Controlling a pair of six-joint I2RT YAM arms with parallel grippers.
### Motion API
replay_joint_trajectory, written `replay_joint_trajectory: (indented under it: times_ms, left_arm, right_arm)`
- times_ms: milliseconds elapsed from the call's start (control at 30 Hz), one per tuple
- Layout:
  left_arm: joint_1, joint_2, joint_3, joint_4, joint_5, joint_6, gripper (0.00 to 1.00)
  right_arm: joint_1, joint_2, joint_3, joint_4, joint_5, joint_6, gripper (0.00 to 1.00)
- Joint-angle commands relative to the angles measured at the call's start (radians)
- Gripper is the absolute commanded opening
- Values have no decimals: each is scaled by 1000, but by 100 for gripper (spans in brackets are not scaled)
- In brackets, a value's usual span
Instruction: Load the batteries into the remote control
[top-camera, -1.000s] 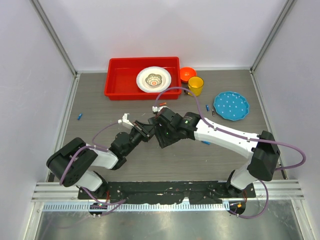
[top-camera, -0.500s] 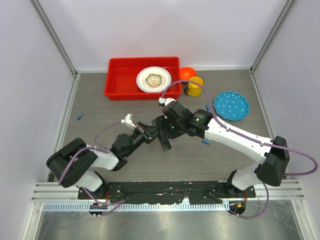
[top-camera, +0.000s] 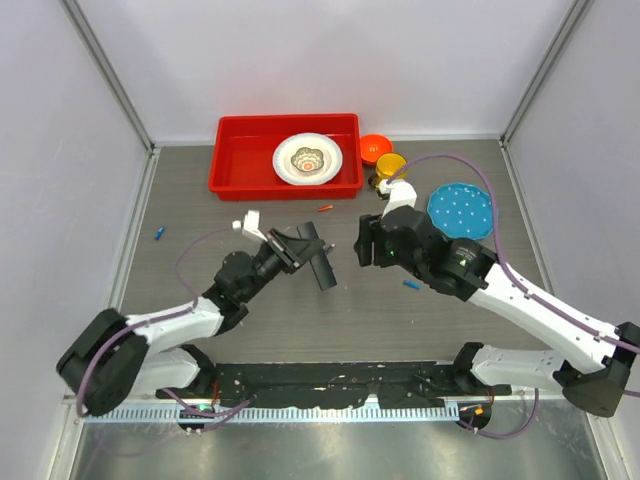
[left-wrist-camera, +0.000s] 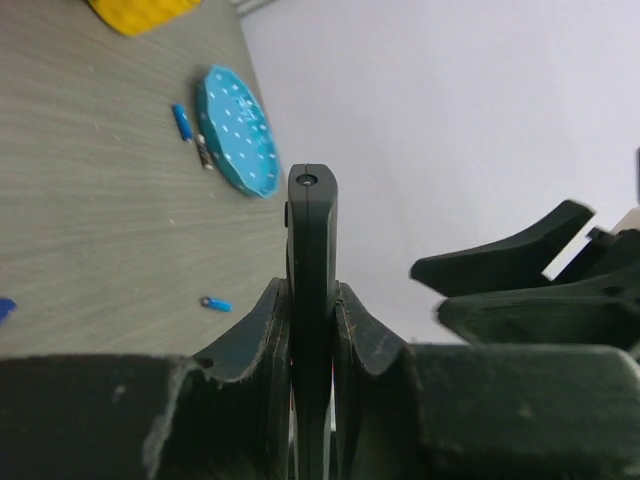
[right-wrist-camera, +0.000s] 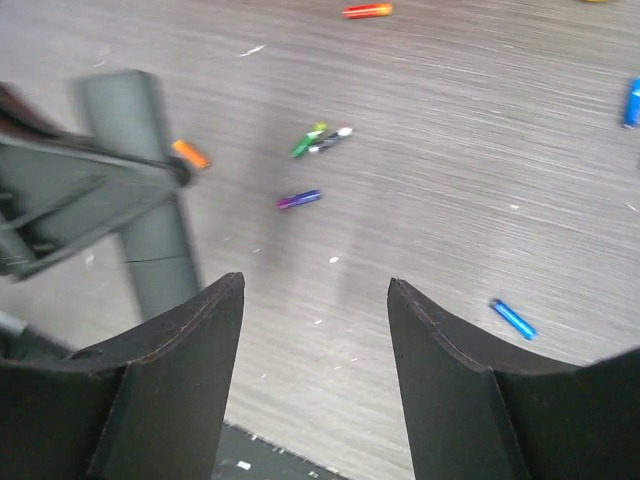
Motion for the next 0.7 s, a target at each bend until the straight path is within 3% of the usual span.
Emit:
replay_joint_trajectory:
  times_ms: [0, 267, 333, 467, 667]
  left_arm:
    - [10, -165, 207, -694, -30, 291, 0]
    - [9, -166, 561, -1551, -487, 519, 0]
    - [10, -135, 625, -1638, -623, 521, 0]
    - [12, -18, 727, -1796, -754, 597, 0]
    - [29, 354, 954, -2028, -974, 671, 0]
  right_arm:
    - [-11, -30, -156, 81, 196, 68, 64]
    - [-11, -134, -340, 186, 250, 80, 63]
    - [-11, -157, -362, 197, 239, 80, 63]
    - [-11, -202, -431, 237, 213, 80, 63]
    - [-11, -243, -472, 230, 190, 80, 62]
